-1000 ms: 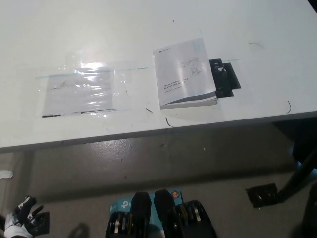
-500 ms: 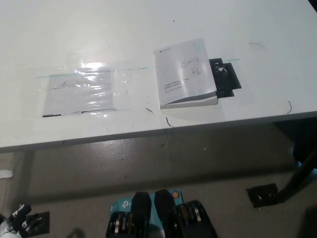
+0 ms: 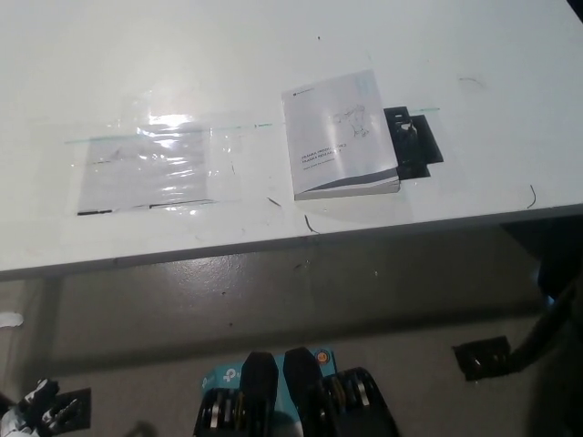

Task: The robot uses its right hand to slide under the cover of the book kept in the middle of the desk and open it

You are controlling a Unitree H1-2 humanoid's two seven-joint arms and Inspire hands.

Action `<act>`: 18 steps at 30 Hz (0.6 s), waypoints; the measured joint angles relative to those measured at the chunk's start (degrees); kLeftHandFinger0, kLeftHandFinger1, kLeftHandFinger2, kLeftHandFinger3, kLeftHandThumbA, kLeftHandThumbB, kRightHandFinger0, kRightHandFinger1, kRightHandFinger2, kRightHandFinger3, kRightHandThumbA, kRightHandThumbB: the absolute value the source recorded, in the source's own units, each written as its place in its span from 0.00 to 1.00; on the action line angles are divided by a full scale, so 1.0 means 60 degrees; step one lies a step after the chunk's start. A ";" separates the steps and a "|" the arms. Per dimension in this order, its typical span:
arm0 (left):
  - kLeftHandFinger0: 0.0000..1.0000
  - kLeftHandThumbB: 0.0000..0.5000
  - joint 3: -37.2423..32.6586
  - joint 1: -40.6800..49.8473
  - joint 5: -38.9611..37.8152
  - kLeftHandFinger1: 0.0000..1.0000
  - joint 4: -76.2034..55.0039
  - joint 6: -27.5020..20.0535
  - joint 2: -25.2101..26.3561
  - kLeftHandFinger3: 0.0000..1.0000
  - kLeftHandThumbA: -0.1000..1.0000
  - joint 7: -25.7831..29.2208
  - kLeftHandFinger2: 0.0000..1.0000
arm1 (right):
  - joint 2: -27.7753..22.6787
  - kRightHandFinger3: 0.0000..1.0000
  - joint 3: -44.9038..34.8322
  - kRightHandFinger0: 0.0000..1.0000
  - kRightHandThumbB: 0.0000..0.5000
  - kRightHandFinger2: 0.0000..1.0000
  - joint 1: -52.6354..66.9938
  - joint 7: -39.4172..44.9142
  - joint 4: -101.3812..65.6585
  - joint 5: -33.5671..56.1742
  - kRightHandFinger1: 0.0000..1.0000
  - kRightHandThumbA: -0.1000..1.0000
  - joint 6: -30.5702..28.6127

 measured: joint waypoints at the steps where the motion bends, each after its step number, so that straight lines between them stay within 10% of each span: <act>1: 0.56 0.25 -0.0023 -0.0002 0.0002 0.51 0.0027 -0.0014 0.0007 0.70 0.75 0.0001 0.67 | 0.0095 1.00 0.0133 0.63 0.16 0.94 0.0001 0.0104 0.0050 0.0020 0.90 0.65 -0.0010; 18: 0.58 0.13 -0.0081 -0.0030 -0.0016 0.52 0.0121 -0.0014 0.0018 0.72 0.73 0.0067 0.70 | 0.0638 1.00 0.0815 0.58 0.06 0.90 -0.0074 0.1804 0.4590 0.0044 0.87 0.65 -0.1266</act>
